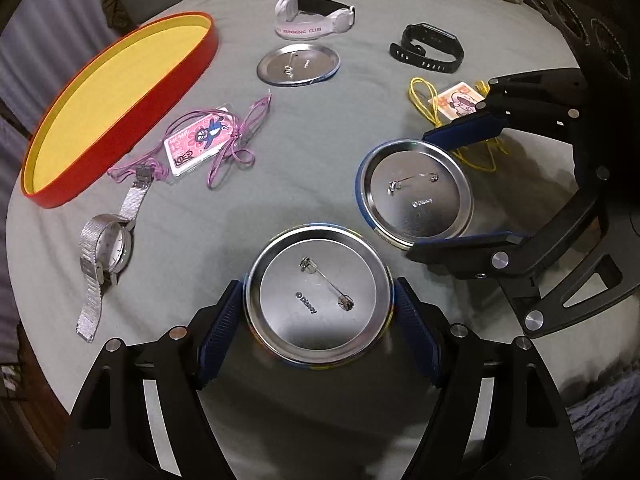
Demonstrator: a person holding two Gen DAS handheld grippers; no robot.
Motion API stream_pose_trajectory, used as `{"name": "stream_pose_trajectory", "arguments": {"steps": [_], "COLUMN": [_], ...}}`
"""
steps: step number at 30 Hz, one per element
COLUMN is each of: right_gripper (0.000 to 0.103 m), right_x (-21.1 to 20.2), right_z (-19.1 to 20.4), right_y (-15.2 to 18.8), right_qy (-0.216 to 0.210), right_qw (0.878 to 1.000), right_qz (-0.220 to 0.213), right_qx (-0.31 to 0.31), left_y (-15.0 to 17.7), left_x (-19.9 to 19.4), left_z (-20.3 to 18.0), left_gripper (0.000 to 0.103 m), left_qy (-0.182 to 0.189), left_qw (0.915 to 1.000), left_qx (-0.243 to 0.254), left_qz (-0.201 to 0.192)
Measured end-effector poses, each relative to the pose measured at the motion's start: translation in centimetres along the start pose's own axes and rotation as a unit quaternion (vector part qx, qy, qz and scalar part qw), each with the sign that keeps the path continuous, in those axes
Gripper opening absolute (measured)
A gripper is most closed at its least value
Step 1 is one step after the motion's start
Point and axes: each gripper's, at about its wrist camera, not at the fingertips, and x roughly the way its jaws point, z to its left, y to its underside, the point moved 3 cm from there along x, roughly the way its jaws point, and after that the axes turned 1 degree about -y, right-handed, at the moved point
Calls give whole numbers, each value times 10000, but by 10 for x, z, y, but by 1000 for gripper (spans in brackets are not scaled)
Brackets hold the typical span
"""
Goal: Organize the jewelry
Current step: 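Lower both tools and release the silver badges on the bed, then raise both open tools away from the released badges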
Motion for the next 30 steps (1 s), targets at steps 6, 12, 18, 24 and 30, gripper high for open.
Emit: {"name": "stream_pose_trajectory", "arguments": {"steps": [6, 12, 18, 24, 30], "right_gripper": [70, 84, 88, 88, 89], "right_x": [-5, -24, -56, -77, -84], "right_z": [-5, -17, -48, -90, -115], "right_y": [-1, -5, -17, -18, -9], "right_qy": [-201, -409, -310, -185, 37], "right_qw": [9996, 9973, 9921, 9886, 9905], "right_qz": [-68, -377, -904, -1086, -1074], "right_qx": [169, 477, 816, 1029, 853], "left_y": [-1, -10, -36, -63, -70], "left_x": [-2, -24, -42, -52, -53], "left_z": [1, 6, 1, -13, -3], "left_gripper": [86, 95, 97, 97, 97], "left_qy": [-155, -277, -458, -1159, -1342], "left_qw": [9999, 9979, 9880, 9672, 9194], "left_qx": [-5, -485, -1347, -1949, -3329], "left_qz": [-33, -319, -597, -1145, -1609]}}
